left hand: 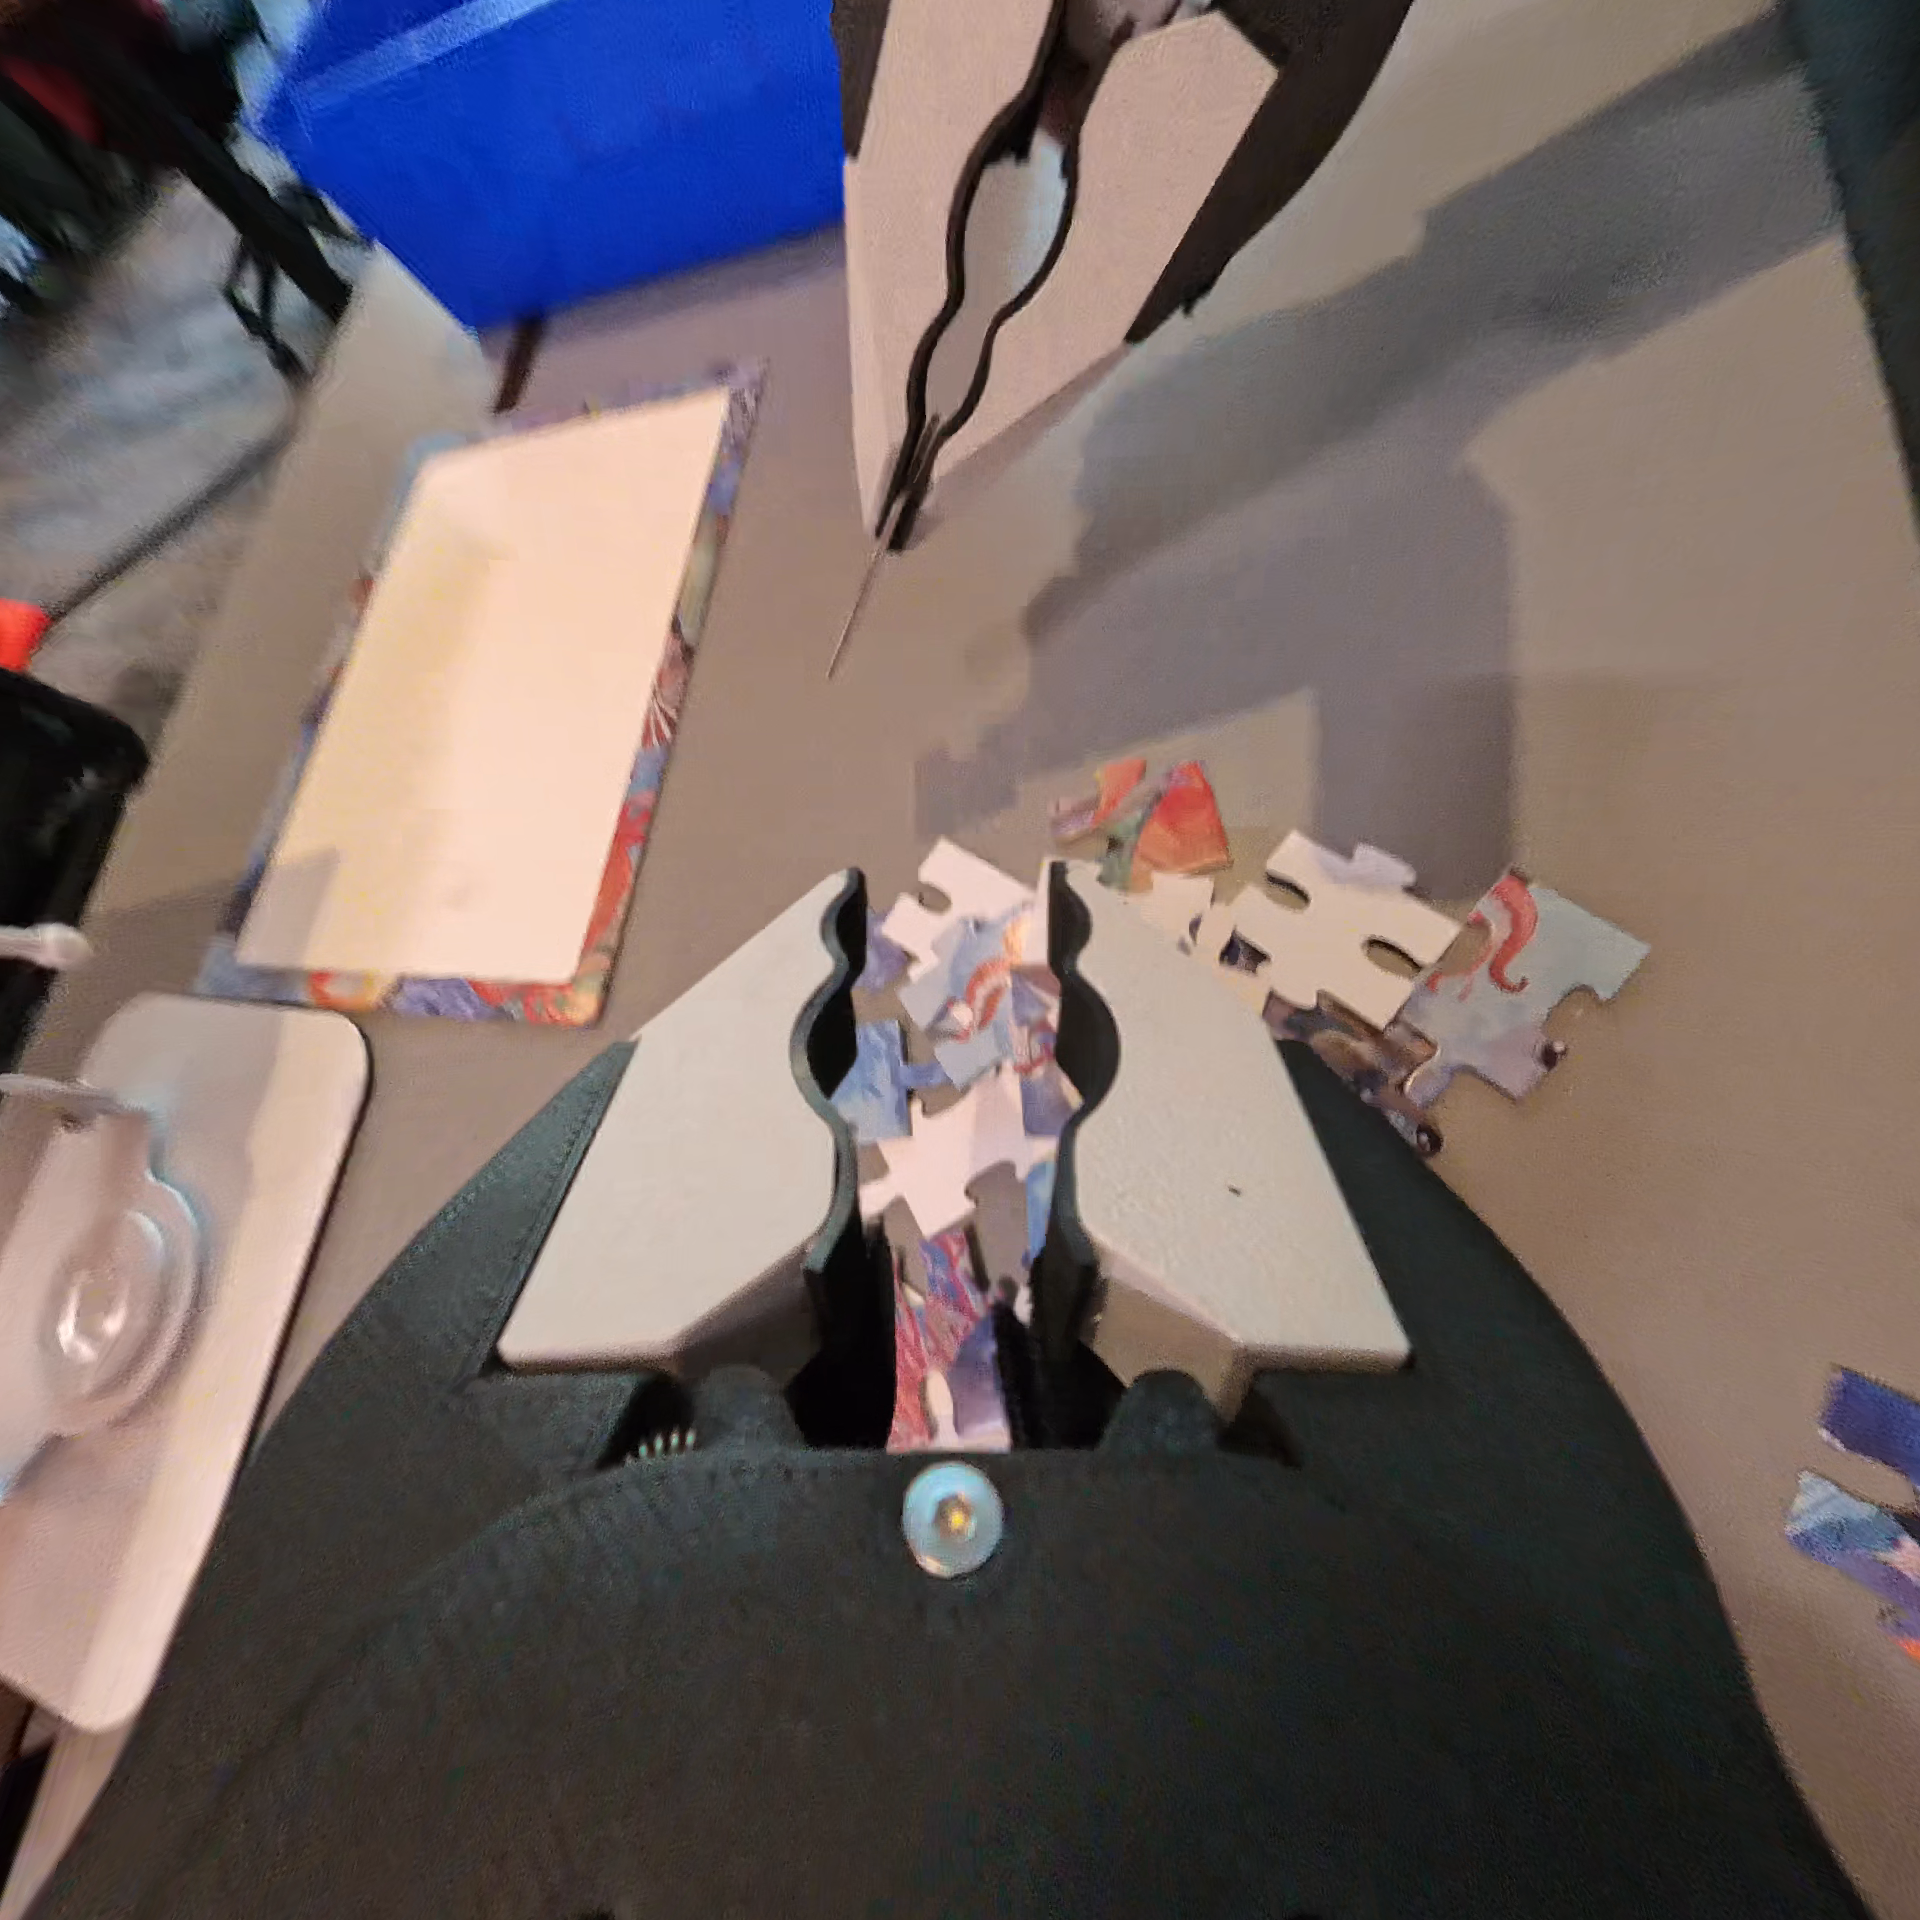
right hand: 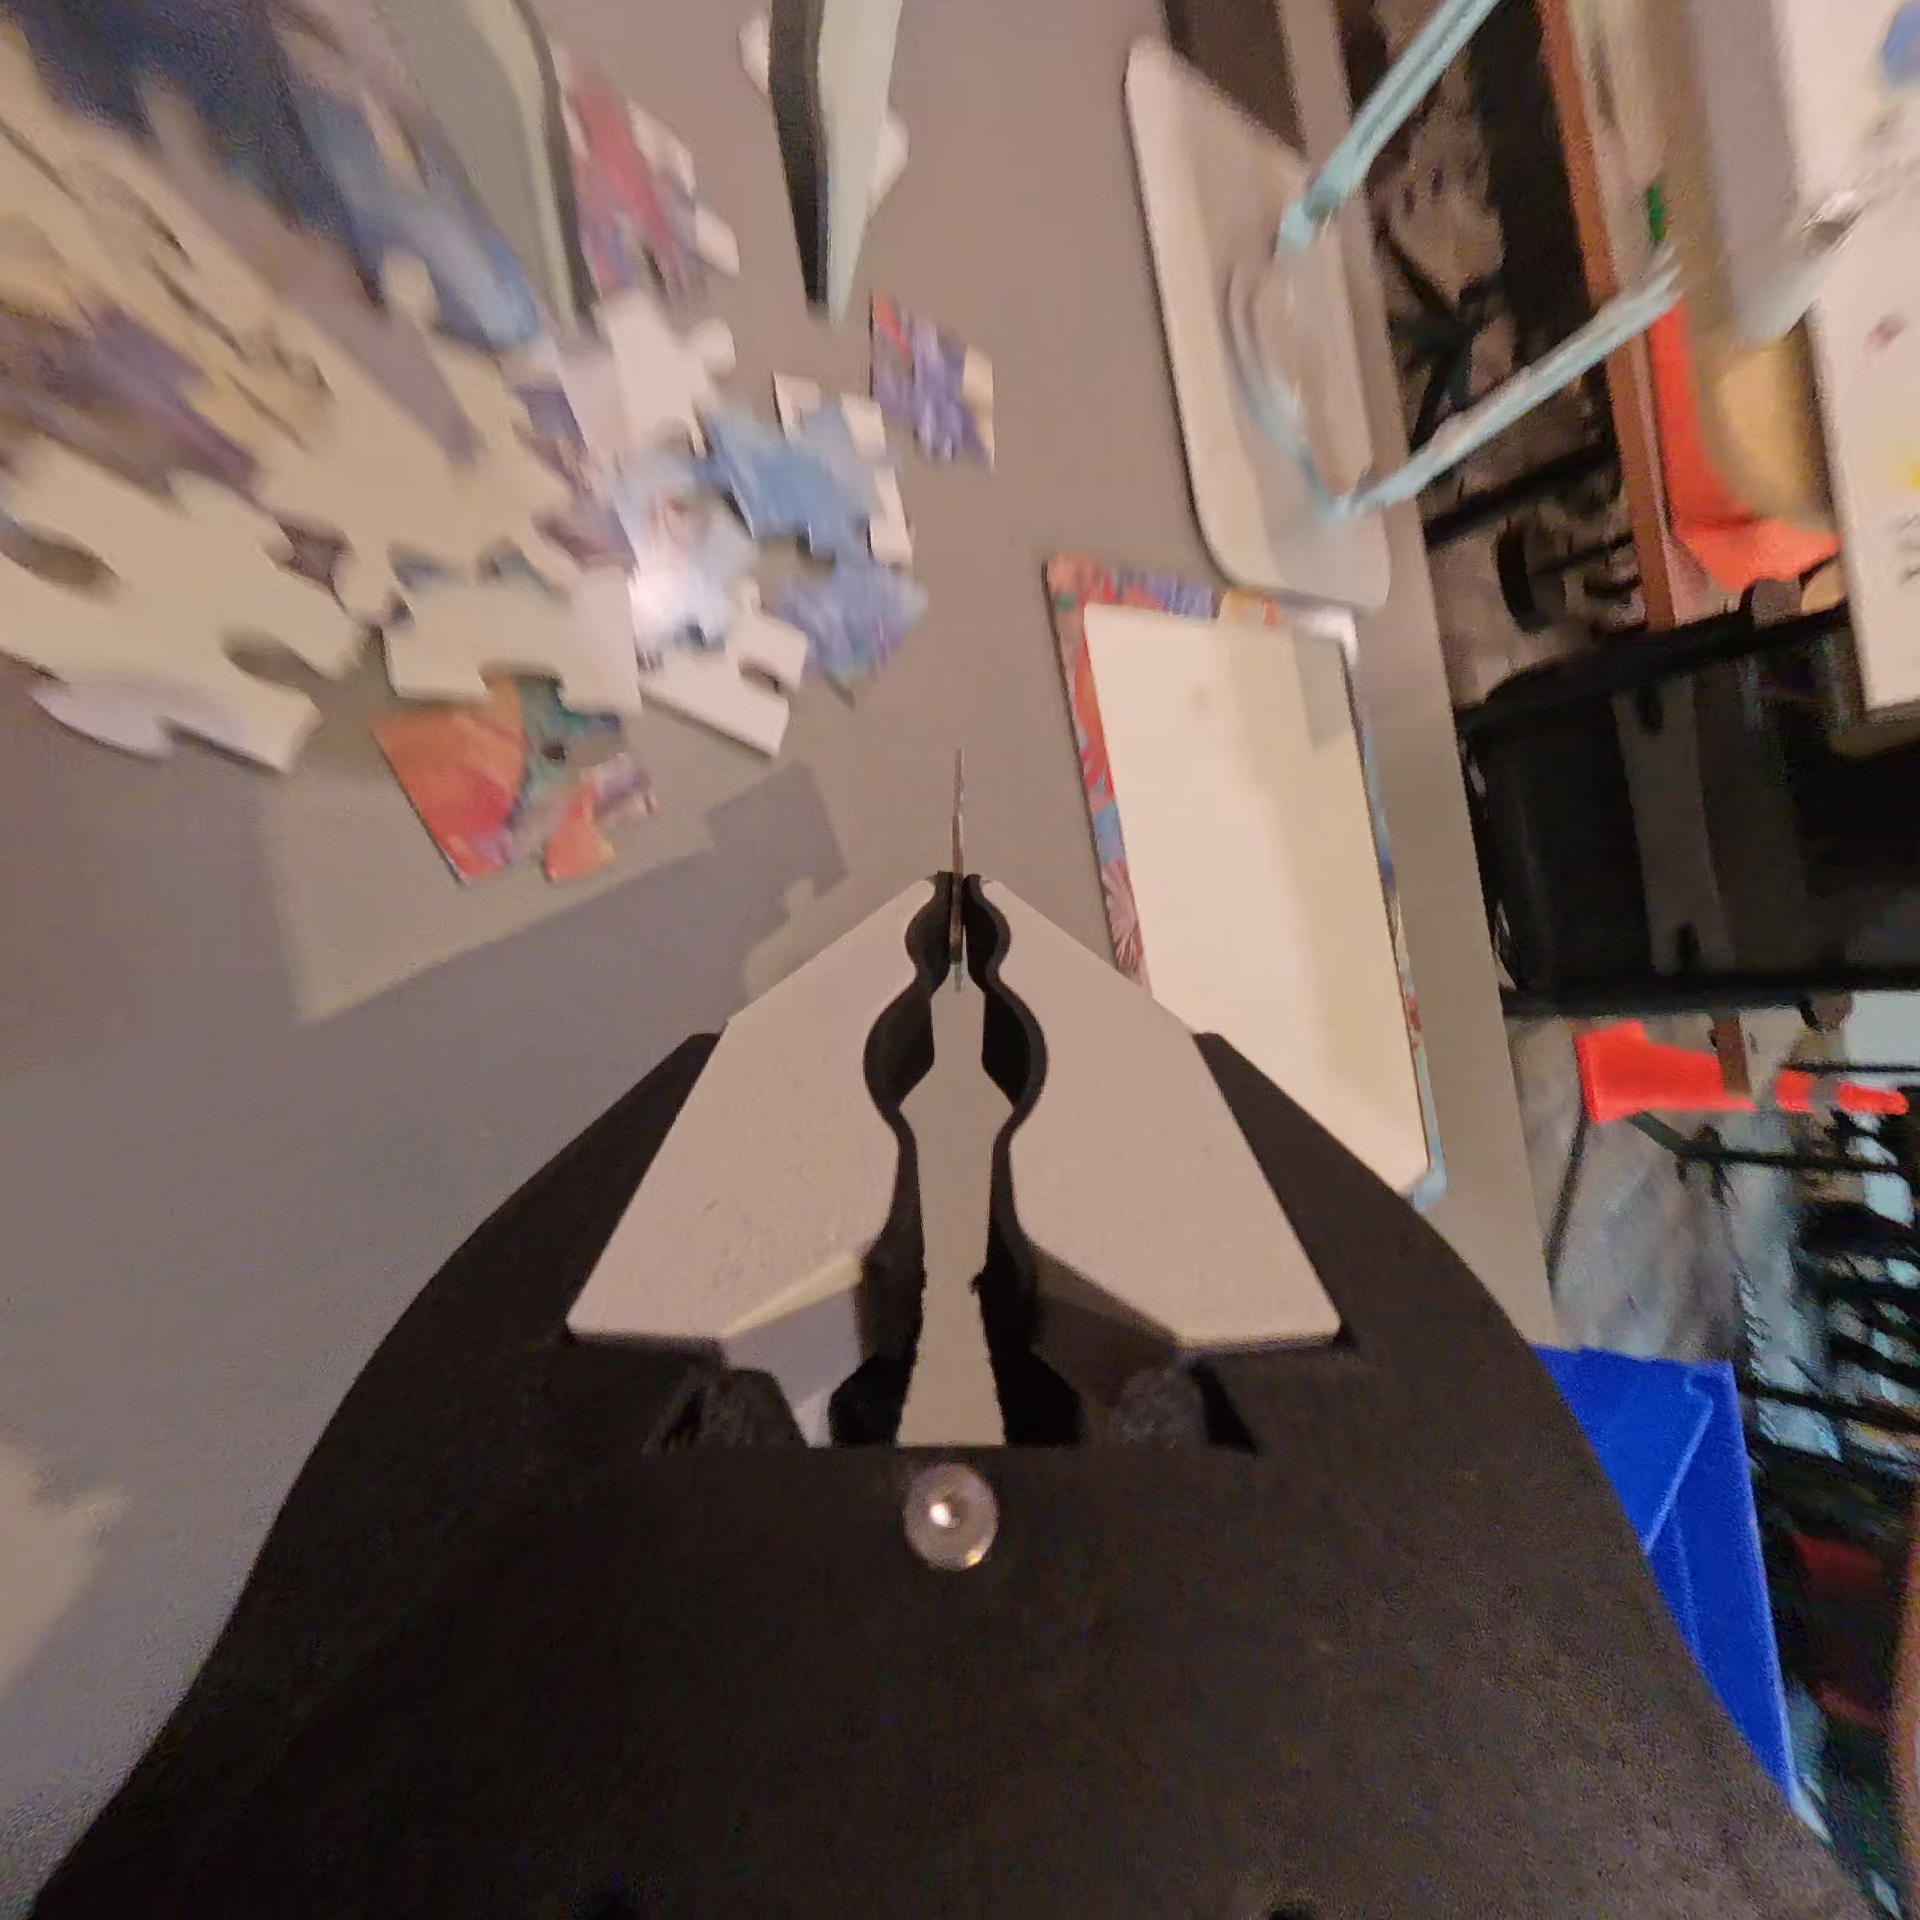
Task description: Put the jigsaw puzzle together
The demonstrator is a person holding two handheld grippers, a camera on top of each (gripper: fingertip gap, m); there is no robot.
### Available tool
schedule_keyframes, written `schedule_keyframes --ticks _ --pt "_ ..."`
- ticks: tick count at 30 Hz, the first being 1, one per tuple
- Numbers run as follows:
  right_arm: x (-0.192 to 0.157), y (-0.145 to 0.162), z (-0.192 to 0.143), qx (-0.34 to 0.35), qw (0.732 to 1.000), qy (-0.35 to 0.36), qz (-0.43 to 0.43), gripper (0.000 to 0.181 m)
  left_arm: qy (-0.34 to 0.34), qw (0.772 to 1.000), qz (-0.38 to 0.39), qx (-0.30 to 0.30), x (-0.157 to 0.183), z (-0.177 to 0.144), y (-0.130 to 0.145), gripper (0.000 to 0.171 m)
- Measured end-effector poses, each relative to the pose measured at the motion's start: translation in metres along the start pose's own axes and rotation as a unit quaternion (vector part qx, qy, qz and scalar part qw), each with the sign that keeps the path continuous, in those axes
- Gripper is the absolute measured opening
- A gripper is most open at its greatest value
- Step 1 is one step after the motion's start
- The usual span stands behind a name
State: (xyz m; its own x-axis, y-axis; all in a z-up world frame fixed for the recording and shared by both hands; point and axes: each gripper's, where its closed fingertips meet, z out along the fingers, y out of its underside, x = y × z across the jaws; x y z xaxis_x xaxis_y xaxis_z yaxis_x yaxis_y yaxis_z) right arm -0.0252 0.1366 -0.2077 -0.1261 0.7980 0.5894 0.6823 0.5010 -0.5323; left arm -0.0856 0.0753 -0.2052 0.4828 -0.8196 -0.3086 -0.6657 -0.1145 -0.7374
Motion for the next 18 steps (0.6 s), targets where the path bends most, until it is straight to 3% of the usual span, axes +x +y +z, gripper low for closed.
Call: schedule_keyframes --ticks 4,6,7,10,14,18 --pt "-0.02 0.047 0.023 -0.1 0.994 -0.016 -0.048 0.003 0.038 0.997 -0.025 -0.058 0.012 0.006 0.025 0.039" --pt "-0.038 0.055 0.028 -0.12 0.99 -0.068 -0.028 0.026 0.064 0.994 -0.04 -0.083 0.021 0.005 0.033 0.047" --pt "-0.044 0.049 0.027 -0.106 0.99 -0.09 -0.01 0.038 0.074 0.992 -0.045 -0.09 0.024 0.004 0.035 0.049" --pt "-0.048 0.031 0.011 -0.06 0.986 -0.148 0.05 0.041 0.101 0.988 -0.054 -0.106 0.034 -0.001 0.04 0.057" --pt "-0.03 0.019 -0.007 -0.003 0.982 -0.152 0.115 0.037 0.128 0.983 -0.065 -0.117 0.043 0.004 0.046 0.063" --pt "-0.034 0.013 -0.007 0.018 0.976 -0.168 0.138 0.034 0.127 0.98 -0.057 -0.14 0.046 0.017 0.056 0.067"
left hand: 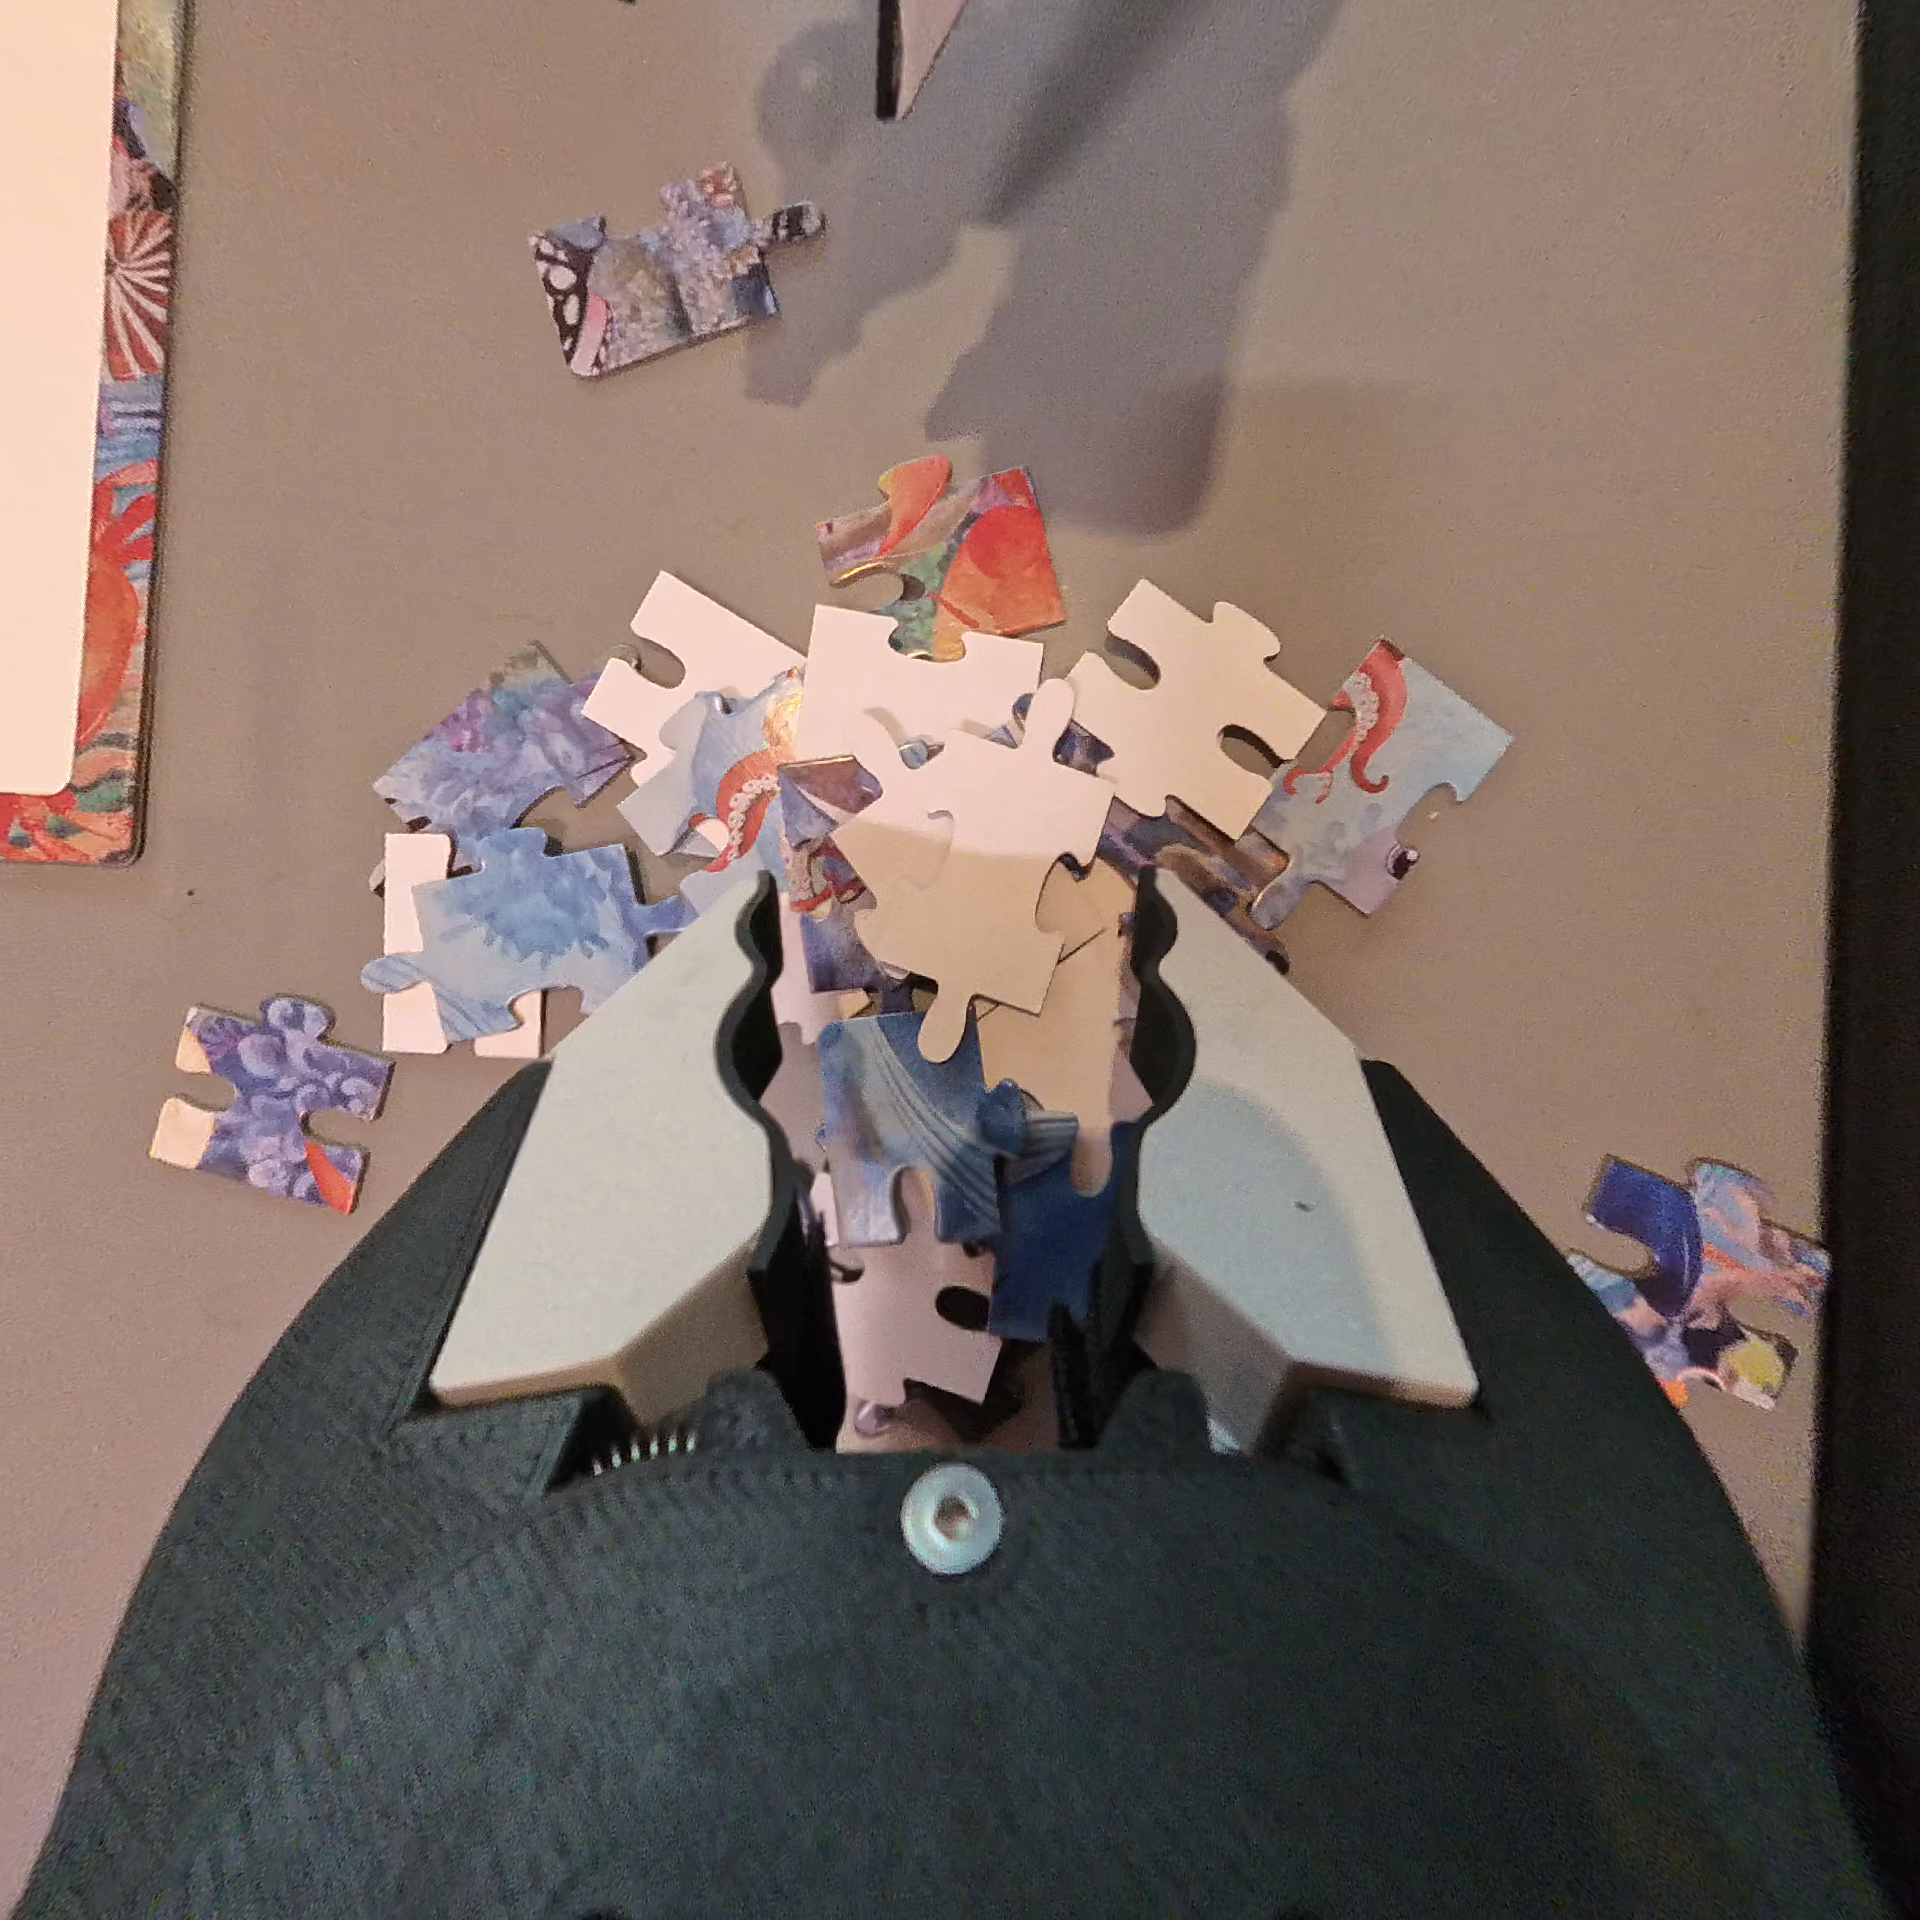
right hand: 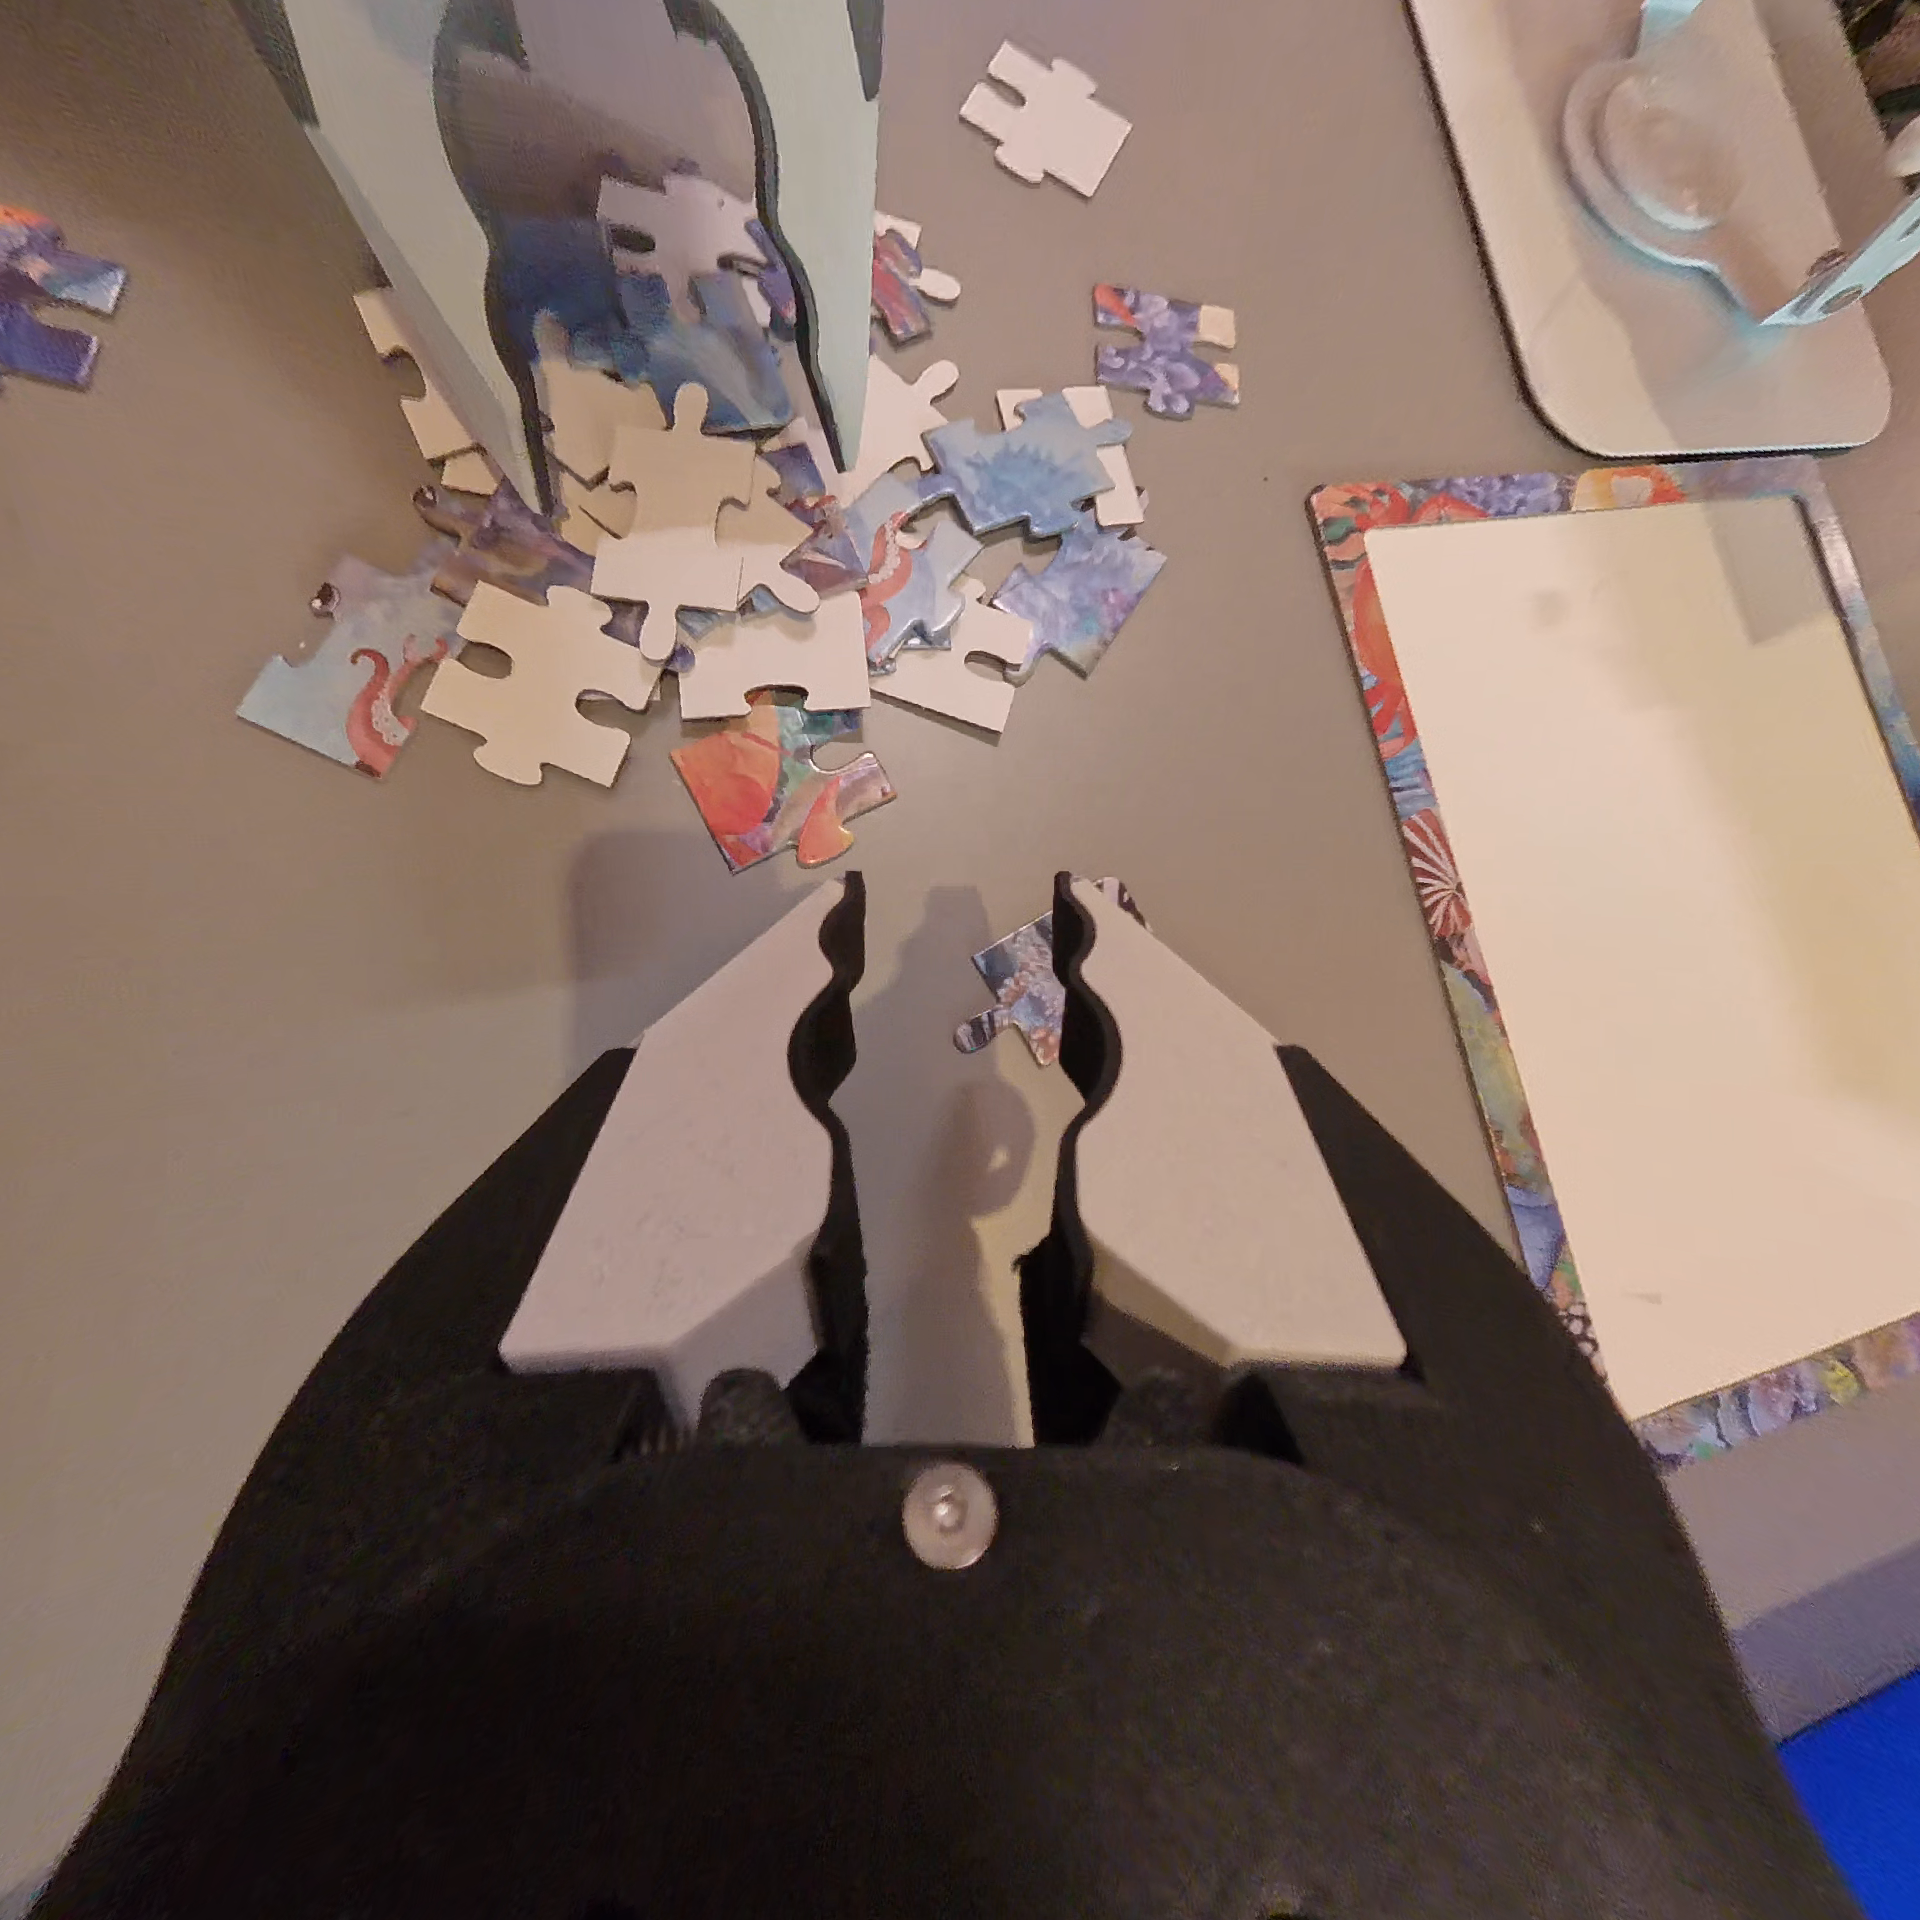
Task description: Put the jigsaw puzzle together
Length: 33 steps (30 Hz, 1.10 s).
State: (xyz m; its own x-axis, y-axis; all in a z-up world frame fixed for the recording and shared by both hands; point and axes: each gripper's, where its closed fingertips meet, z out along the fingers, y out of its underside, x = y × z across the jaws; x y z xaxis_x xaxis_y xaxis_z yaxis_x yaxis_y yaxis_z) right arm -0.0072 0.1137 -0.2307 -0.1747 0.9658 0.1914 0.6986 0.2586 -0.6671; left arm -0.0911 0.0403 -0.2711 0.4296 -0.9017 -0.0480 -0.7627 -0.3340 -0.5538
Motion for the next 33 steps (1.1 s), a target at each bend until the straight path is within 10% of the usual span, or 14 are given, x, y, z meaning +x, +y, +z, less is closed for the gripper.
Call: schedule_keyframes --ticks 8,21,26,33 --pt "-0.012 -0.008 0.013 0.023 0.999 -0.029 0.005 0.028 0.011 1.0 0.003 0.016 0.004 0.011 -0.005 0.029" --pt "-0.062 -0.055 0.024 0.066 0.968 0.032 -0.241 0.031 0.119 0.975 -0.08 0.168 0.013 -0.017 -0.044 0.028" --pt "-0.062 -0.063 0.029 0.06 0.951 0.083 -0.293 0.005 0.195 0.955 -0.108 0.197 0.028 -0.026 -0.053 0.028" --pt "-0.04 -0.058 0.009 0.086 0.99 0.01 -0.115 0.0 0.151 0.953 -0.121 0.234 0.008 -0.036 -0.06 0.055"
